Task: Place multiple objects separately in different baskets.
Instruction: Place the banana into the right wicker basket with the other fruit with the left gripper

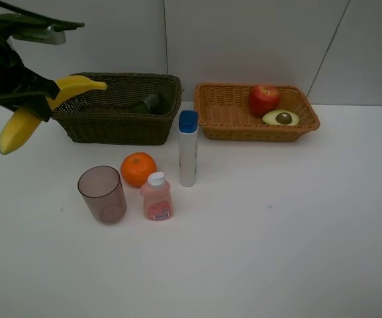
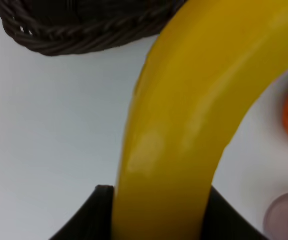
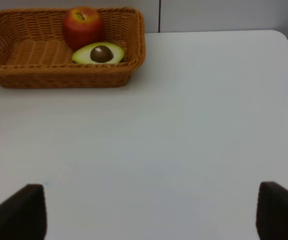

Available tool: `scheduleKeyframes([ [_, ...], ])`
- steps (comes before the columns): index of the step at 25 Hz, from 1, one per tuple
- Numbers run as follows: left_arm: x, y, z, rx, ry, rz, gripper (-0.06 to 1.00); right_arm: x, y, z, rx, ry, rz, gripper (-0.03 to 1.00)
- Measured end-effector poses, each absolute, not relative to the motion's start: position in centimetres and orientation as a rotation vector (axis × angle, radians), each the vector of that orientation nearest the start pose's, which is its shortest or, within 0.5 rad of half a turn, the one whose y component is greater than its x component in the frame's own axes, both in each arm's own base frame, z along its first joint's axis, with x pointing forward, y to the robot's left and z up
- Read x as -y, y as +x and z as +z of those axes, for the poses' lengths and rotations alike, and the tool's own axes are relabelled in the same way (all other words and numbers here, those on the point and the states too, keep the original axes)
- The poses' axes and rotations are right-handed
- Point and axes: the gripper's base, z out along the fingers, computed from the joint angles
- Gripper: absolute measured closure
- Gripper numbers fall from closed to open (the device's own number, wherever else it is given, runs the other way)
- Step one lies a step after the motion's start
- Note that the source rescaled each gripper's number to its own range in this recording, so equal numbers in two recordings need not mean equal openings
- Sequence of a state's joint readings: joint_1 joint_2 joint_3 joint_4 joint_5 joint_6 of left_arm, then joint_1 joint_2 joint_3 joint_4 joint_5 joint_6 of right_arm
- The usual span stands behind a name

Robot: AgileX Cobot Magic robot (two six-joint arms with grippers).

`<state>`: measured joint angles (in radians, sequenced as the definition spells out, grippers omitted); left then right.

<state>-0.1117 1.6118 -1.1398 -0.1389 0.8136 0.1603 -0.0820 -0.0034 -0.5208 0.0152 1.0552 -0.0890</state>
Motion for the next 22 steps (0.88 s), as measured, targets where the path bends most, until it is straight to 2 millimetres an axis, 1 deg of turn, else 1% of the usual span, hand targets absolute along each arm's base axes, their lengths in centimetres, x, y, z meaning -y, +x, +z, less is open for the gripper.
scheduleKeyframes([
  [3, 5.6, 32.9, 26.2, -2.699, 0.307, -0.166, 0.48, -0.2, -0.8, 28.3, -2.016, -0.008, -0.091, 0.15],
  [6, 7.5, 34.1, 28.1, -2.644, 0.374, -0.184, 0.48, -0.2, -0.8, 28.3, -2.016, -0.008, -0.091, 0.15],
  [9, 10.3, 35.8, 29.2, -2.604, 0.461, -0.210, 0.48, -0.2, -0.8, 28.3, -2.016, -0.008, -0.091, 0.15],
  [11, 12.7, 37.0, 29.7, -2.570, 0.524, -0.231, 0.48, -0.2, -0.8, 28.3, -2.016, -0.008, -0.091, 0.15],
  [16, 18.5, 39.5, 30.1, -2.479, 0.658, -0.279, 0.48, -0.2, -0.8, 28.3, -2.016, -0.008, -0.091, 0.15],
  [18, 20.8, 40.5, 30.0, -2.443, 0.699, -0.297, 0.48, -0.2, -0.8, 28.3, -2.016, -0.008, -0.091, 0.15],
  [22, 24.9, 41.7, 29.2, -2.376, 0.782, -0.325, 0.48, -0.2, -0.8, 28.3, -2.016, -0.008, -0.091, 0.15],
])
